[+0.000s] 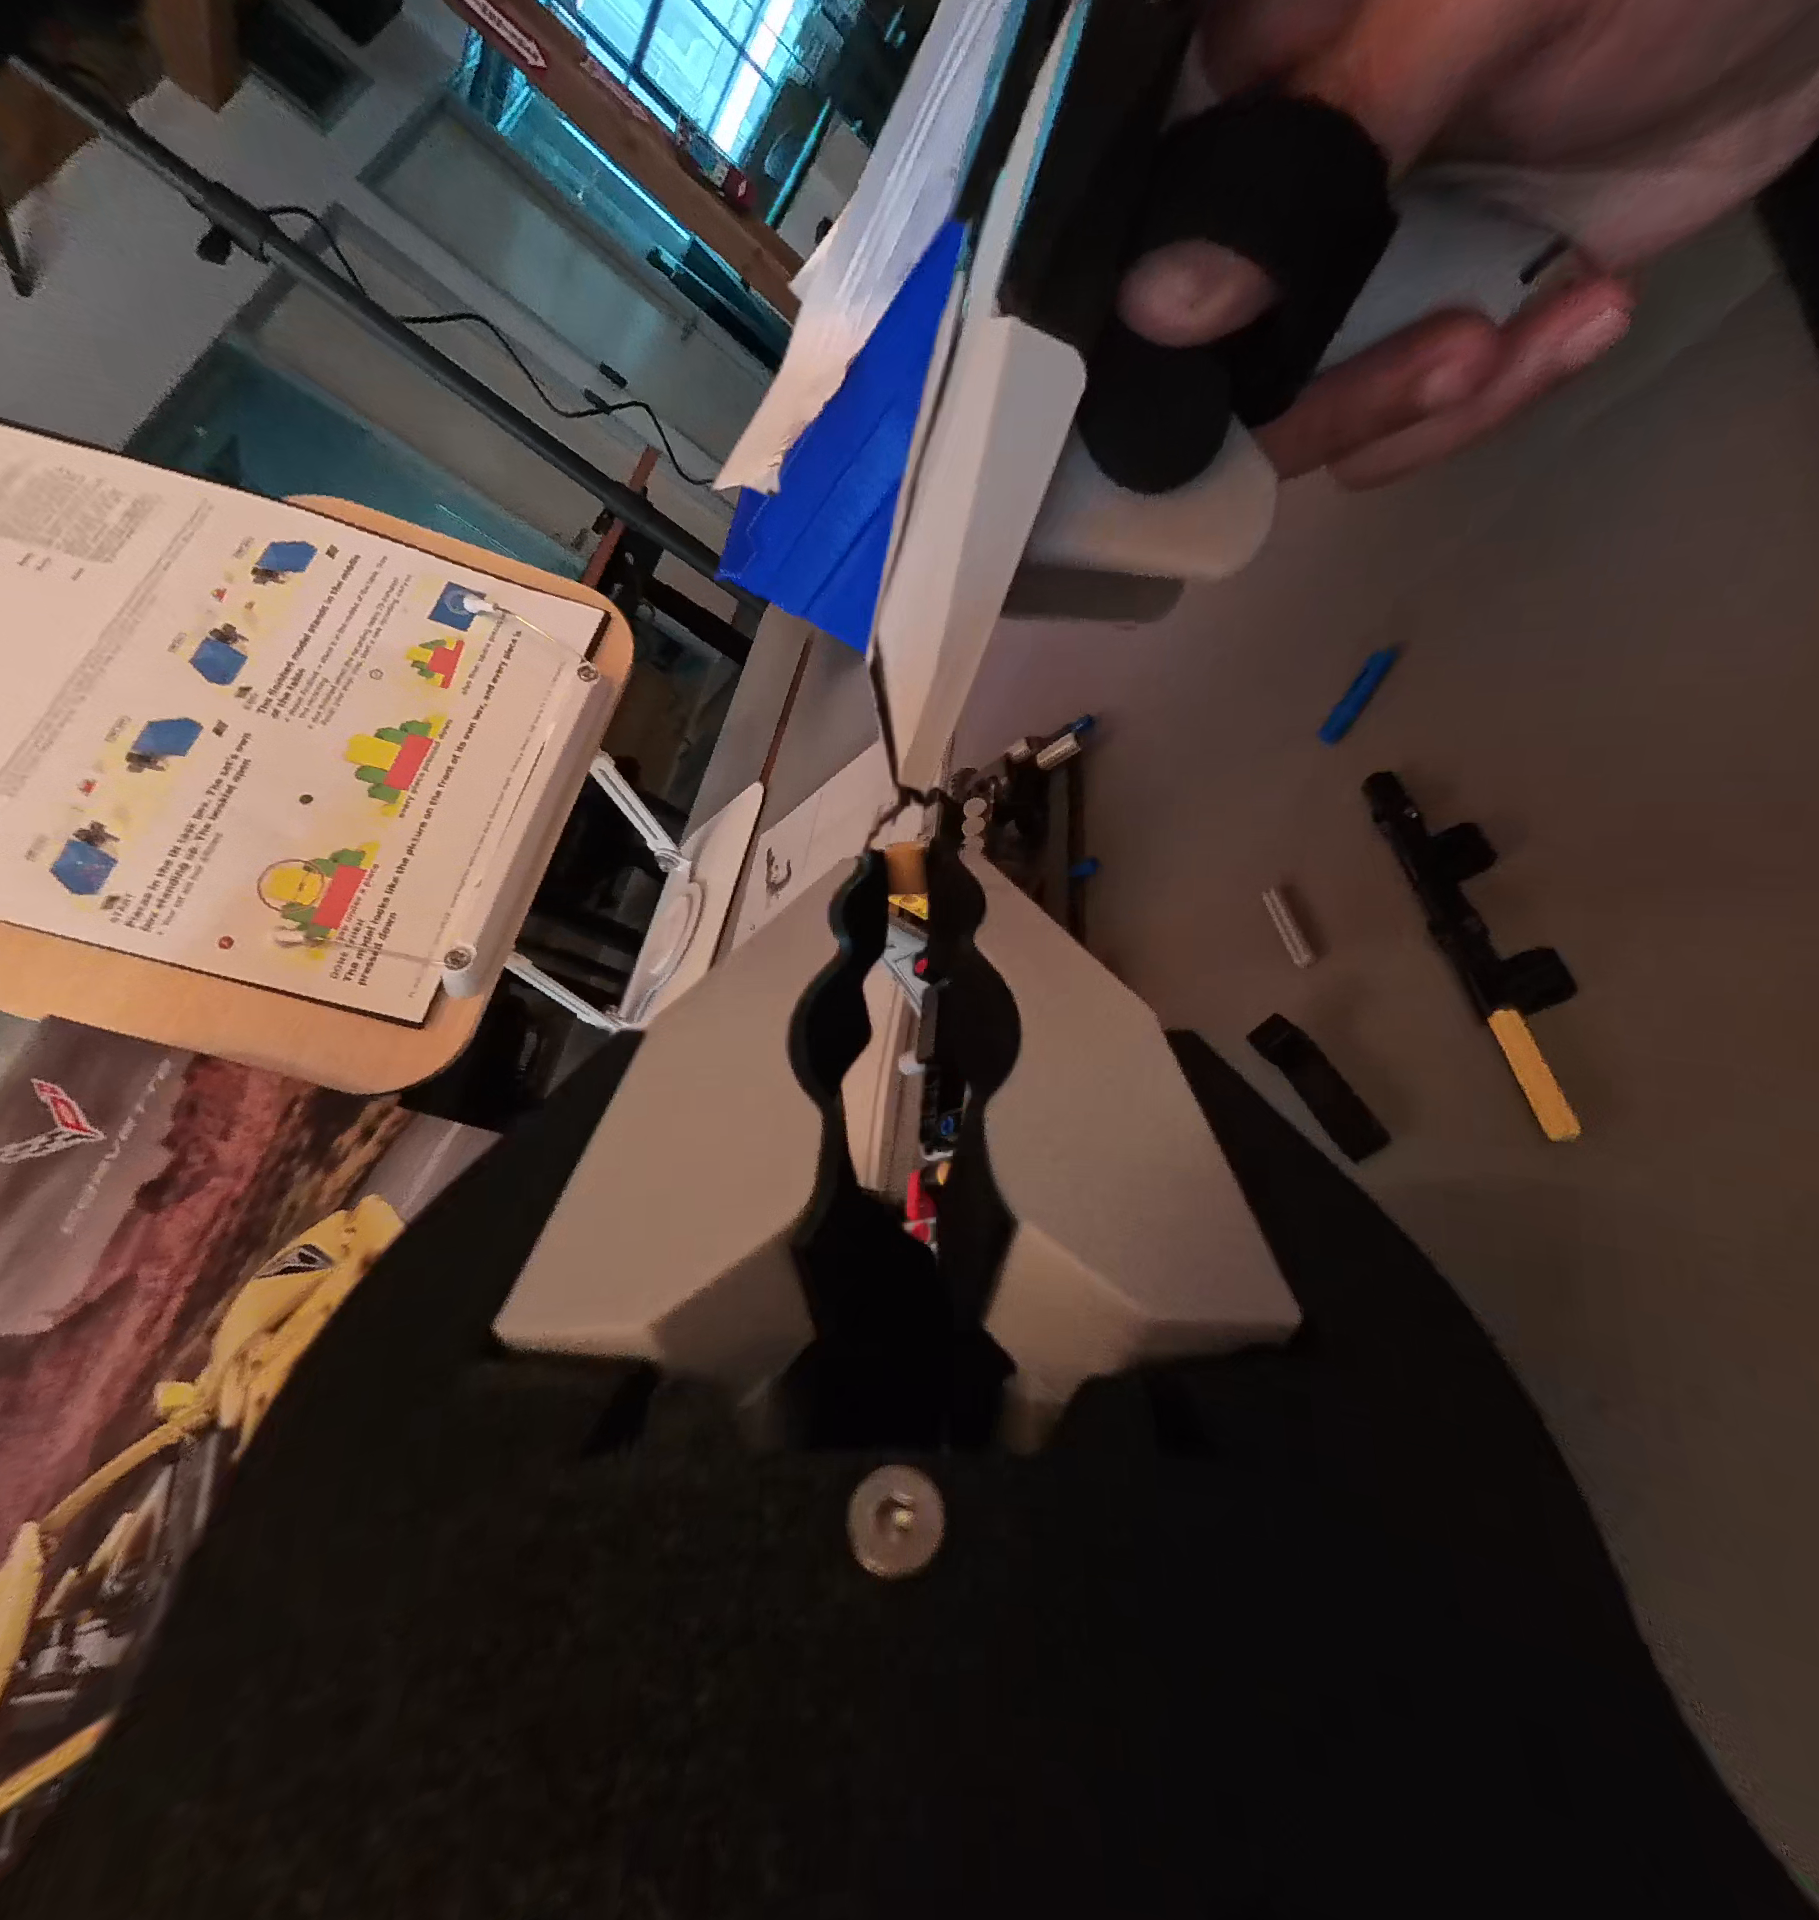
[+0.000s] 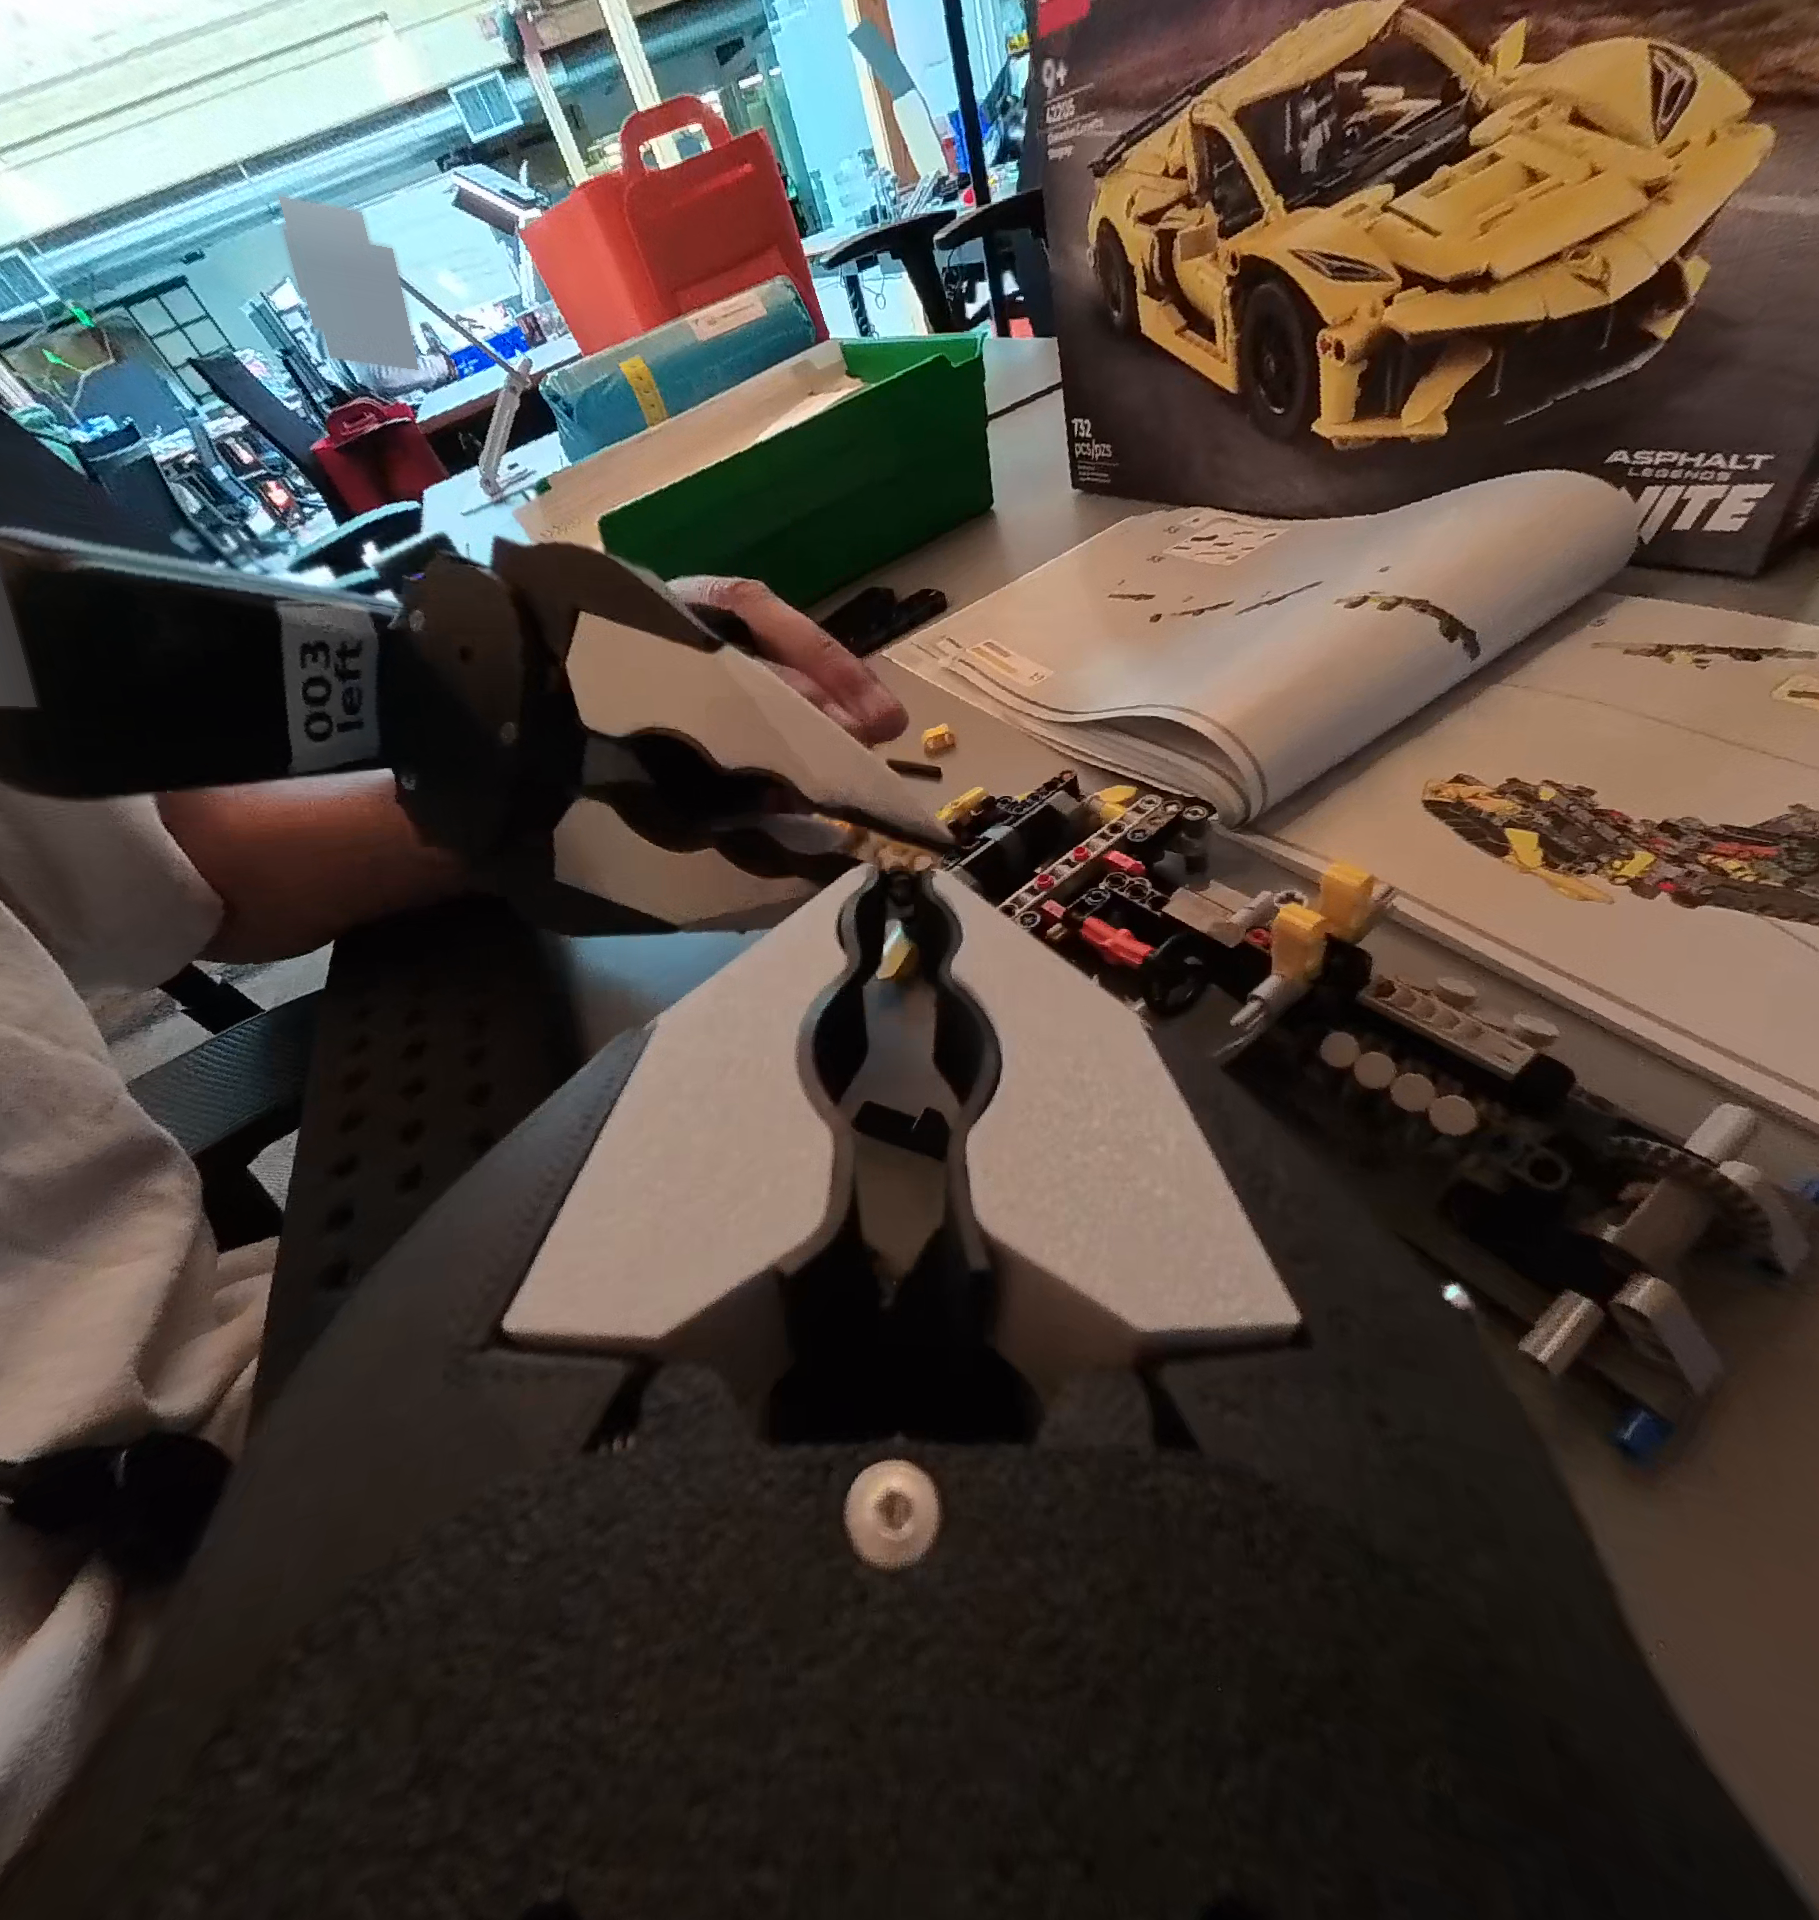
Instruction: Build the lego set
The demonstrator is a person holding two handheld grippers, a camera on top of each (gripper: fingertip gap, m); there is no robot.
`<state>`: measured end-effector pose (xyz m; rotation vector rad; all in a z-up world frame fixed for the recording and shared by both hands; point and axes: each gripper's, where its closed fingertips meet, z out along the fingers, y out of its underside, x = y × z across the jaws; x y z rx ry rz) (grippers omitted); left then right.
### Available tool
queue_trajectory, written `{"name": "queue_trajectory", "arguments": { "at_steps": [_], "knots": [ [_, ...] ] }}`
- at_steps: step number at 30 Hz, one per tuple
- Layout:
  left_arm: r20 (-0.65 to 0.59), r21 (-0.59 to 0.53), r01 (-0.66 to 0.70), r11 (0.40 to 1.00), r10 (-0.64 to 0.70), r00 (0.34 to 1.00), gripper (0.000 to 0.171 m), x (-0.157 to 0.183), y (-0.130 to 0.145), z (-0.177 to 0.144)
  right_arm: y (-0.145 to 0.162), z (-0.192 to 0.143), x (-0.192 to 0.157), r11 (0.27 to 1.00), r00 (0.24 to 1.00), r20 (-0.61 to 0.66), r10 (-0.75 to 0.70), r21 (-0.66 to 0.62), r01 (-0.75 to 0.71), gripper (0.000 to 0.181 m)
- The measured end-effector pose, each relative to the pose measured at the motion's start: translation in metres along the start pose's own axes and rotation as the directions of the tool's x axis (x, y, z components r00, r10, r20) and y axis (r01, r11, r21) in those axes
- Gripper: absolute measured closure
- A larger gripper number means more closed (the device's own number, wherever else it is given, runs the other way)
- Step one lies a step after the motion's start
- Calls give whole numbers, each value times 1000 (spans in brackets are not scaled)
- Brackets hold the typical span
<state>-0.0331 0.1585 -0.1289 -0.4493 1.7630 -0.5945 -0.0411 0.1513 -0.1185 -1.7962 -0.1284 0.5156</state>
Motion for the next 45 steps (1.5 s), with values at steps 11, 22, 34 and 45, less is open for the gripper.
{"name": "queue_trajectory", "arguments": {
  "at_steps": [11,22,34,45],
  "knots": [
    [21,10,-62,998,62,998,167,3,-7,0,1,2,0,999,999,-18,-31,-10,31,177],
    [44,74,93,993,-97,994,167,-10,-19,-2,-17,-2,-5,994,999,35,-2,107,-2,177],
    [24,97,225,969,-228,973,167,-13,-23,-3,-23,-2,-6,981,999,48,-26,191,16,177],
    [-110,134,390,911,-377,919,167,-9,-28,-6,-24,-4,-10,981,996,89,1,193,-18,177]
  ]
}}
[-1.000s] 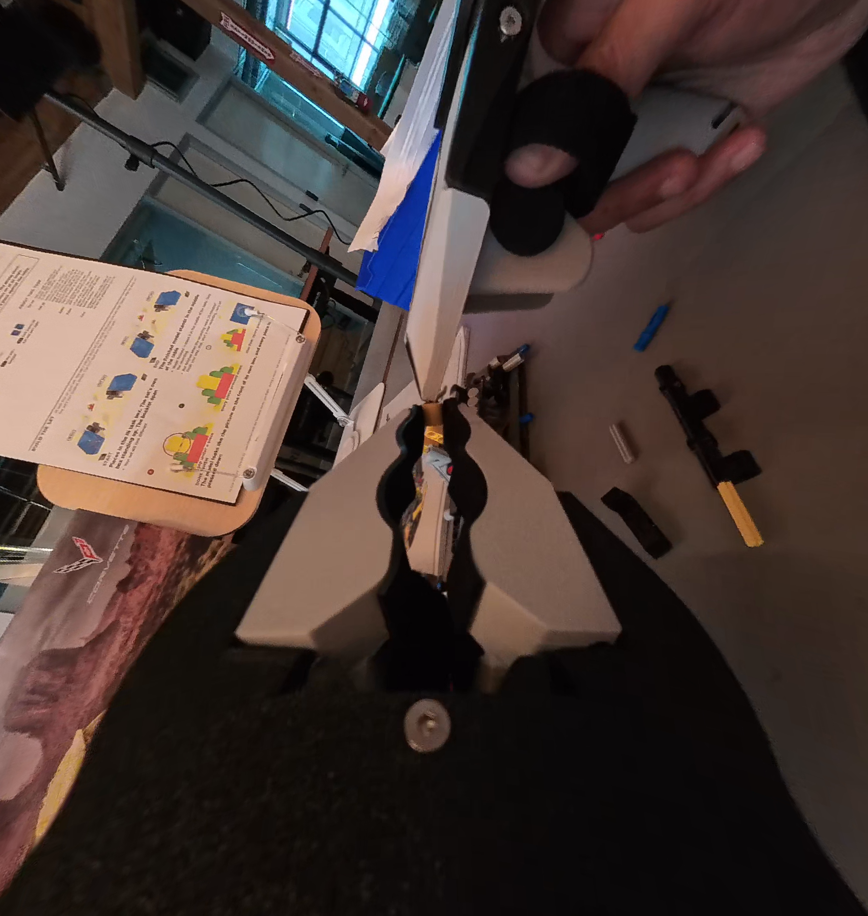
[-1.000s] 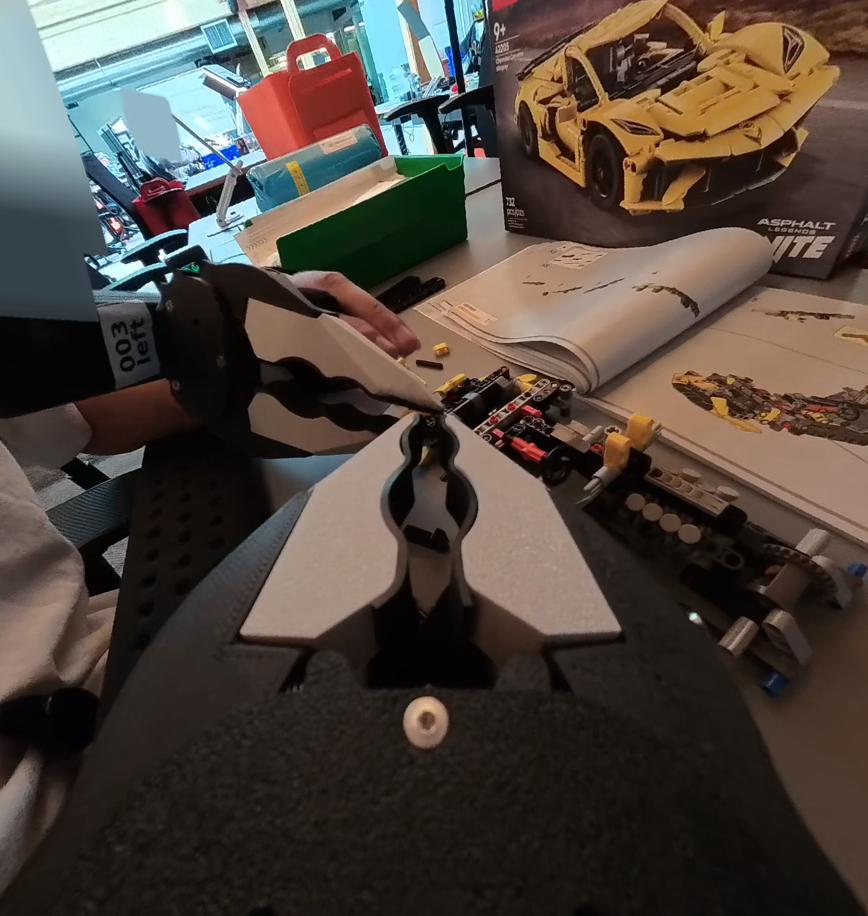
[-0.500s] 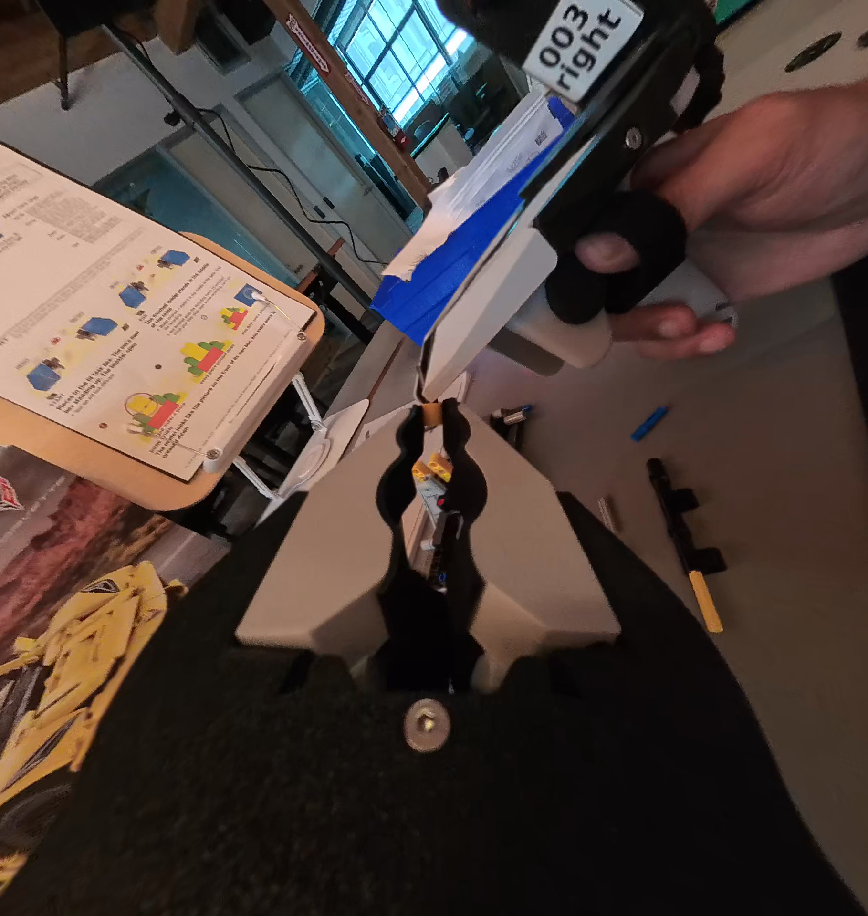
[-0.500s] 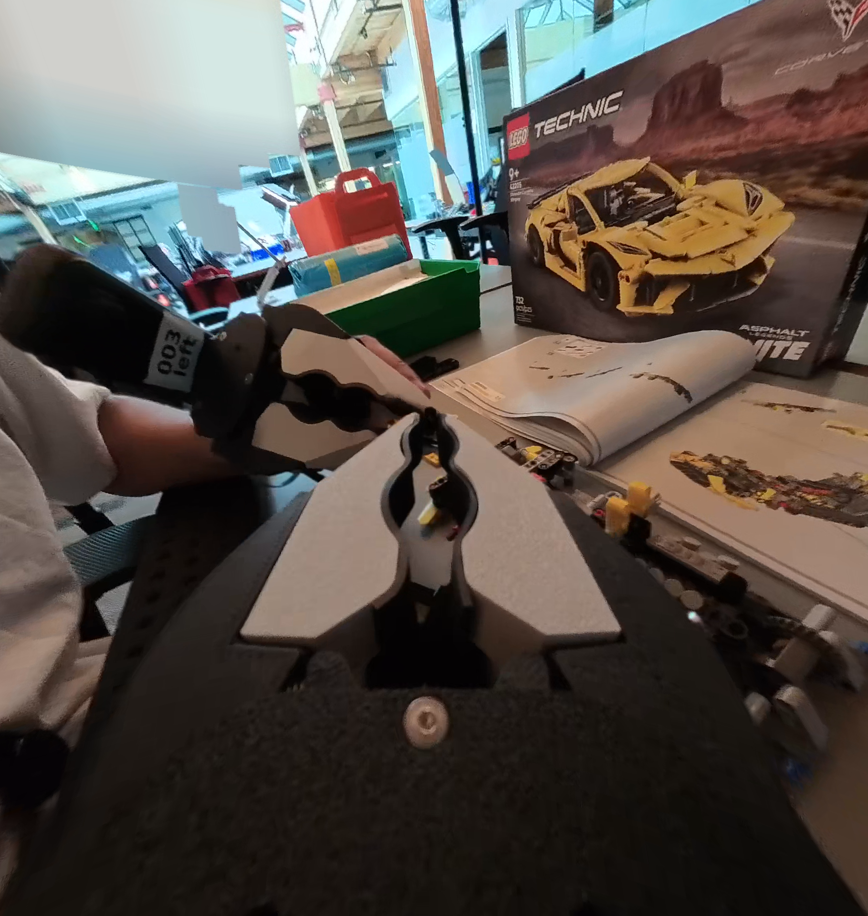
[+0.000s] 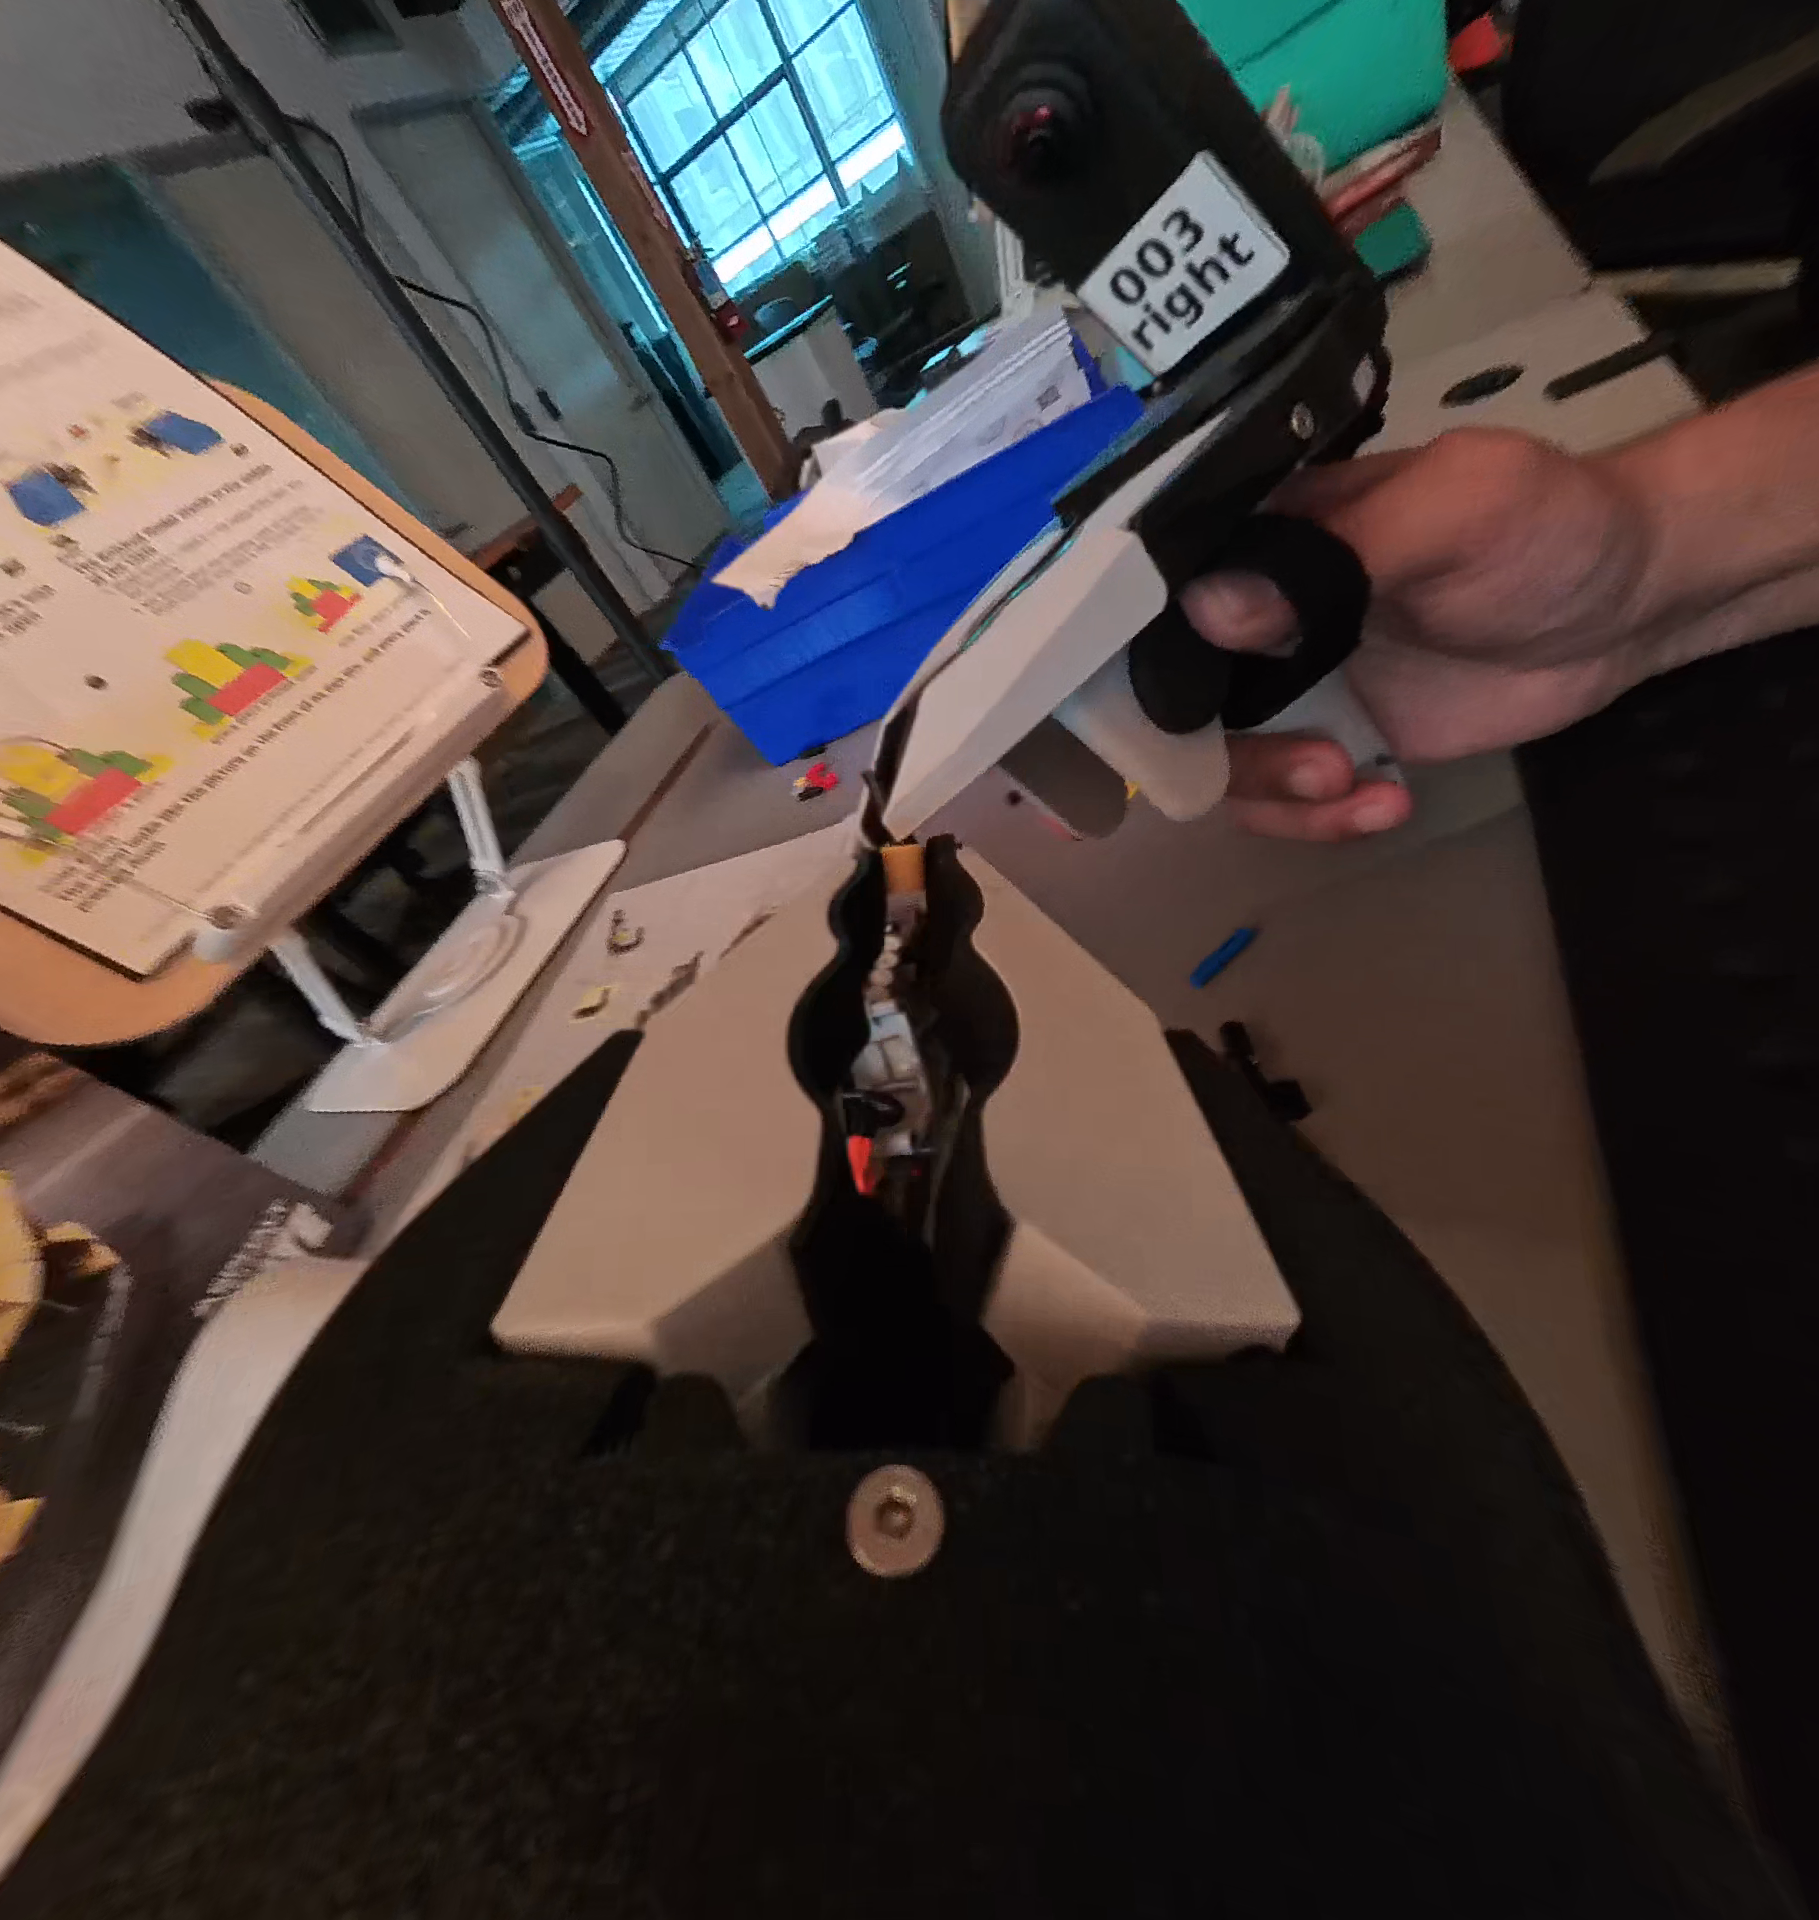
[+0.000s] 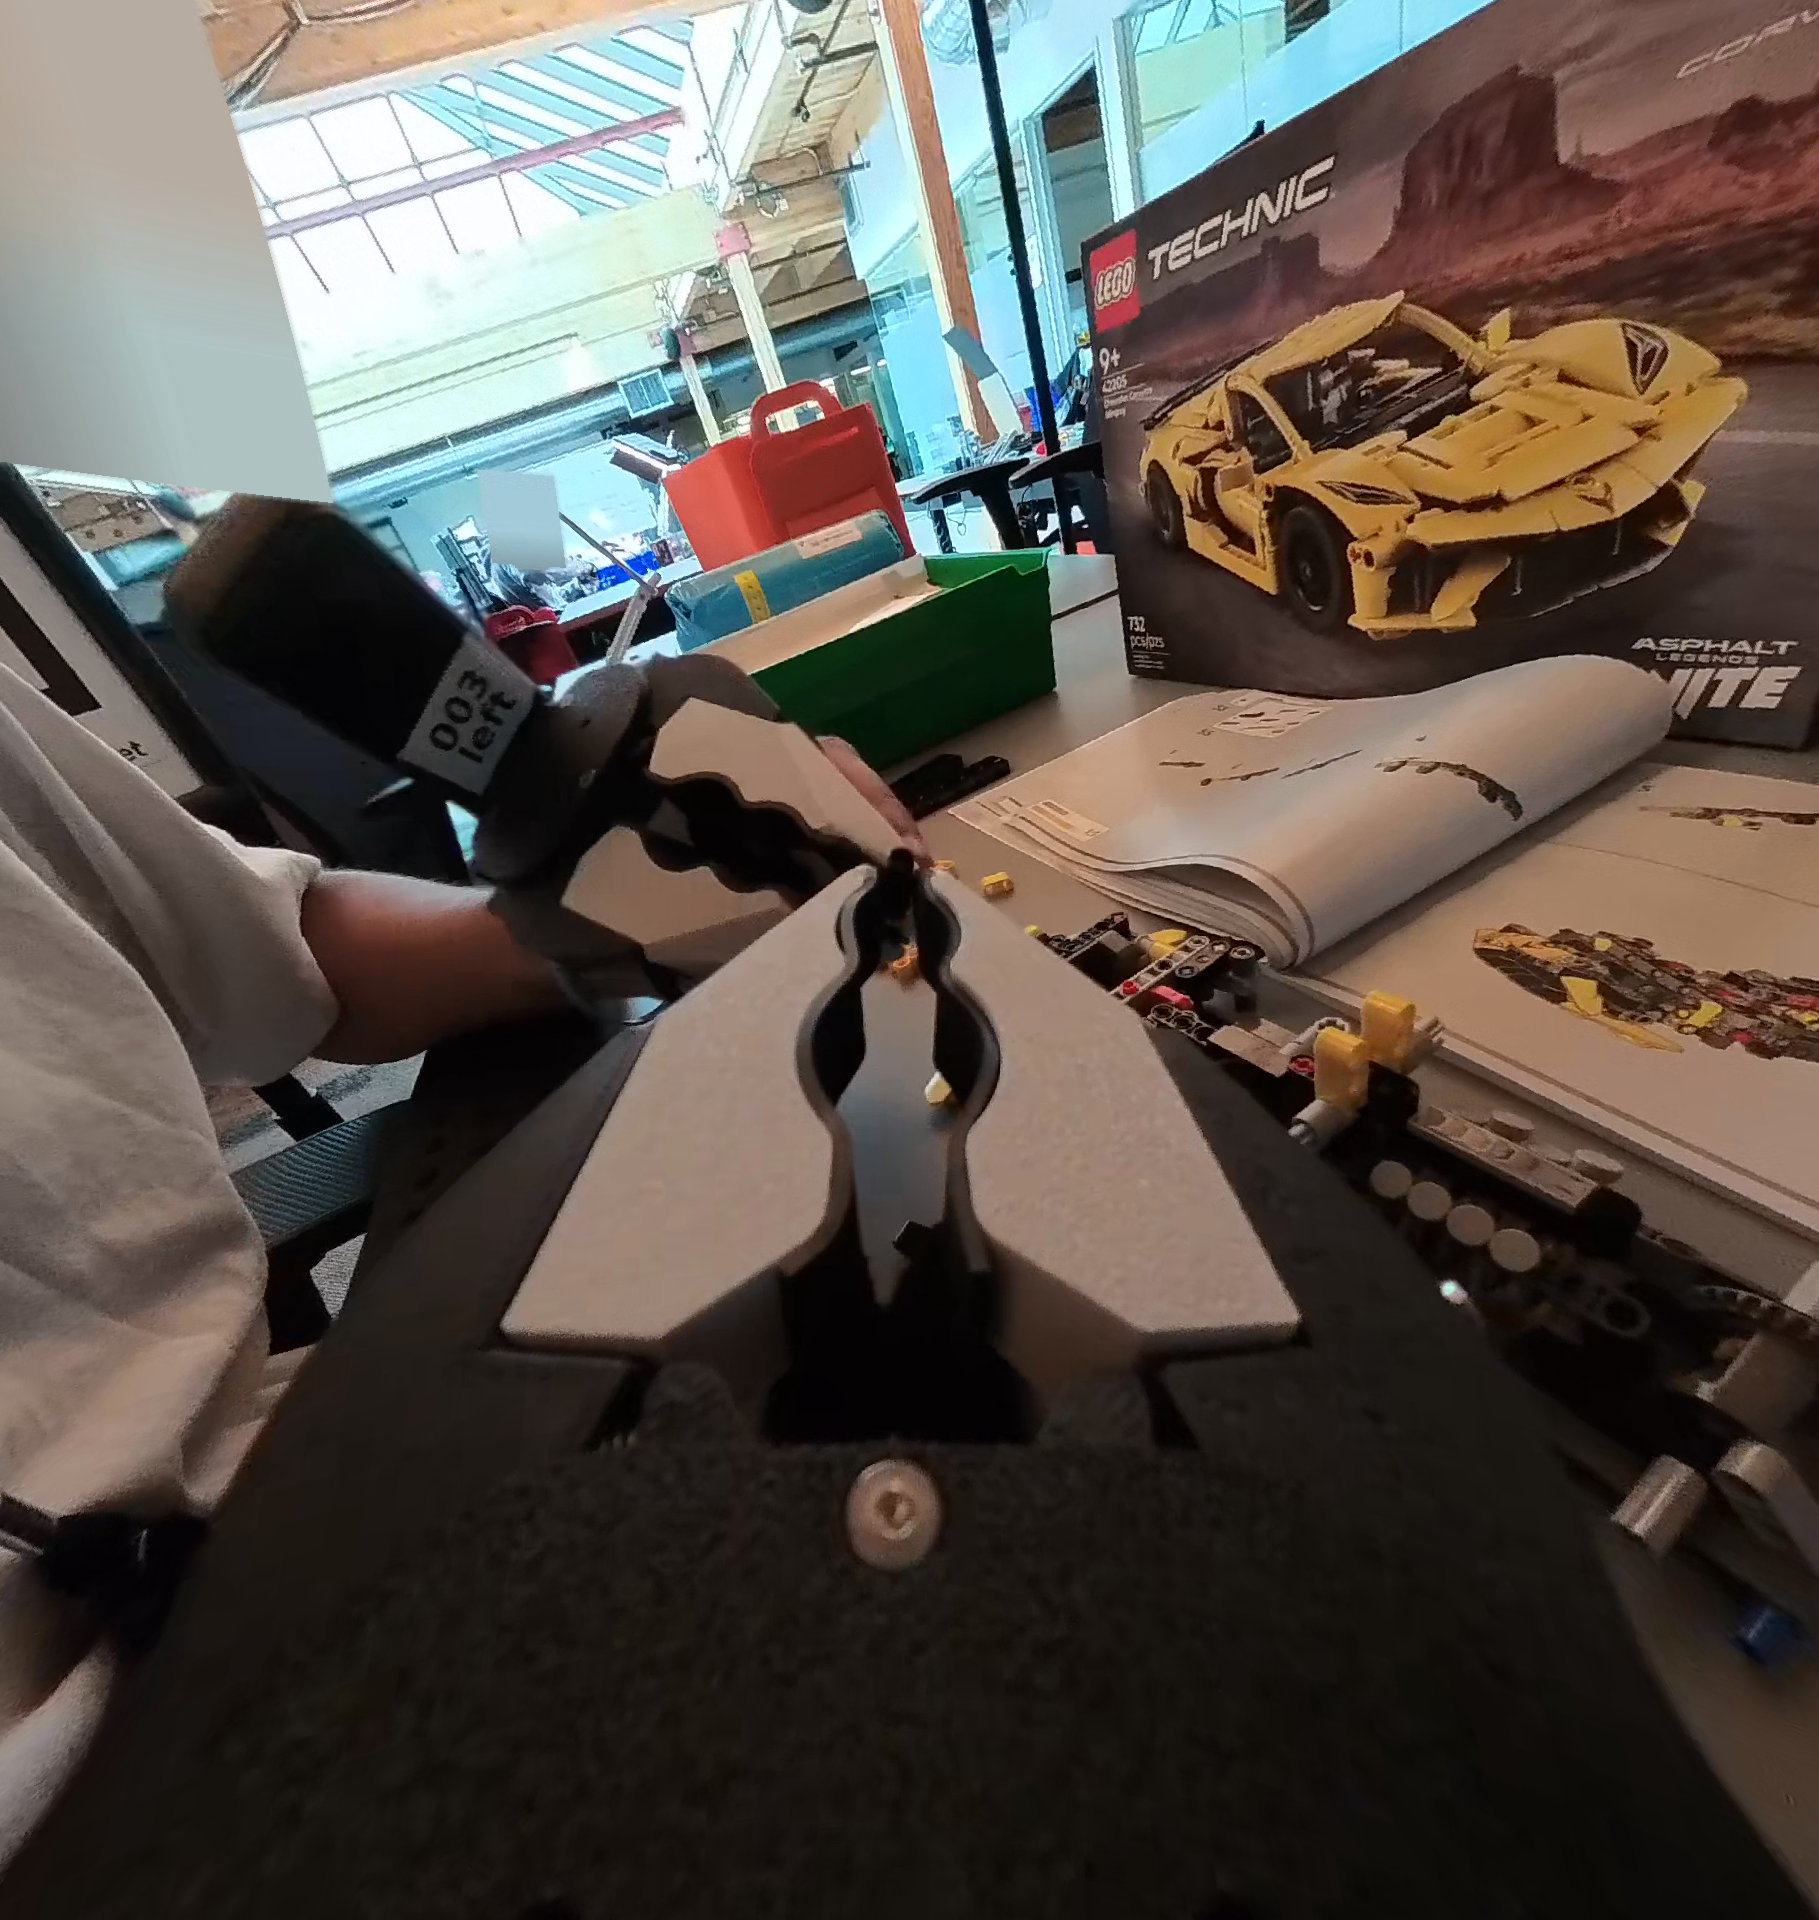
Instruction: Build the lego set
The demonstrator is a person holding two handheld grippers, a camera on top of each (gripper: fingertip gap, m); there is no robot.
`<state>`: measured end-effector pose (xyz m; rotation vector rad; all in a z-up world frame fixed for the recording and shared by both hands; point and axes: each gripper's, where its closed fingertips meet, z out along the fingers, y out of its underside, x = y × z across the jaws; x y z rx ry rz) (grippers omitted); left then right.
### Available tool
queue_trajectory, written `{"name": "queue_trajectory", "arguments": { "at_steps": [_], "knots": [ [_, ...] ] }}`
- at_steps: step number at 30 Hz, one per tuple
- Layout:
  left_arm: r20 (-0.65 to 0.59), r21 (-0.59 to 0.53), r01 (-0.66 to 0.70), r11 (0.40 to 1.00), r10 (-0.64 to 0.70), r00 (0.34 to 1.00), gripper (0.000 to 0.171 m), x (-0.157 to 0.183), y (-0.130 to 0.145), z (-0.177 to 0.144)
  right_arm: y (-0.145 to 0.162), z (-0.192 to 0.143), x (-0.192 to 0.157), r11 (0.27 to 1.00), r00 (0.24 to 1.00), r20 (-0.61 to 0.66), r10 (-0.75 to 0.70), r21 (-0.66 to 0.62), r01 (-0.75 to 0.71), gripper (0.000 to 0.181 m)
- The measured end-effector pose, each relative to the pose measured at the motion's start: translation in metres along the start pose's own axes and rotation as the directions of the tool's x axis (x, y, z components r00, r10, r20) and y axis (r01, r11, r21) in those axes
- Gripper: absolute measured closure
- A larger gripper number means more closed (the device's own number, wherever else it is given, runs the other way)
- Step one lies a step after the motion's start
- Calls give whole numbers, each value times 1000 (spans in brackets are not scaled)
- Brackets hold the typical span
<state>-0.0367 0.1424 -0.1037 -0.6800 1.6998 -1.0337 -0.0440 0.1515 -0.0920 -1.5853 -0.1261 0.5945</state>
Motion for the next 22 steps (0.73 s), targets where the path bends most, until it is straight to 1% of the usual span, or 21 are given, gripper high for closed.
{"name": "queue_trajectory", "arguments": {
  "at_steps": [2,3,4,5,6,7,8,9,10,11,14,16,17,18,20,21,22],
  "knots": [
    [-72,8,112,994,-111,991,167,5,-2,0,-4,-2,-2,1000,1000,13,-11,25,11,177],
    [-109,9,193,981,-191,976,167,7,-4,-1,-9,-5,-1,998,1000,16,-23,53,22,177],
    [-166,6,283,959,-278,946,167,10,-7,-2,-13,-8,-1,996,999,21,-38,77,36,177],
    [-248,-19,374,927,-367,897,166,16,-9,-4,-17,-12,0,995,999,25,-43,96,40,177],
    [-298,-54,467,883,-461,836,166,18,-11,-5,-19,-14,2,994,999,29,-37,107,34,177],
    [-324,-75,570,818,-561,762,166,15,-14,-6,-20,-15,3,994,999,42,-29,111,24,177],
    [-372,-109,677,728,-661,651,166,14,-19,-8,-22,-16,1,994,997,73,-14,113,5,177],
    [-420,-172,762,624,-746,516,167,14,-24,-11,-26,-16,-2,993,994,111,5,113,-18,177],
    [-445,-236,818,525,-806,389,167,13,-28,-14,-27,-15,-5,995,989,148,18,99,-32,177],
    [-459,-281,853,441,-842,284,167,9,-31,-17,-26,-13,-7,997,984,179,18,68,-30,177],
    [-461,-354,913,201,-887,17,167,-11,-35,-23,-21,-2,-12,998,968,249,35,-51,-23,176],
    [-453,-371,926,73,-884,-111,167,-28,-31,-24,-24,5,-9,994,959,276,70,-96,-45,177],
    [-449,-371,928,20,-879,-161,167,-37,-29,-24,-26,9,-4,990,956,276,96,-123,-64,177],
    [-455,-373,928,-15,-869,-197,167,-43,-27,-25,-29,14,3,984,951,278,135,-153,-95,176],
    [-463,-381,923,-49,-854,-236,167,-50,-22,-24,-38,25,12,968,925,312,217,-188,-163,177],
    [-466,-380,922,-77,-845,-262,168,-53,-19,-23,-41,29,17,962,910,333,247,-194,-190,177],
    [-475,-394,913,-108,-826,-303,167,-54,-18,-24,-44,33,21,959,892,365,268,-185,-213,177]
  ]
}}
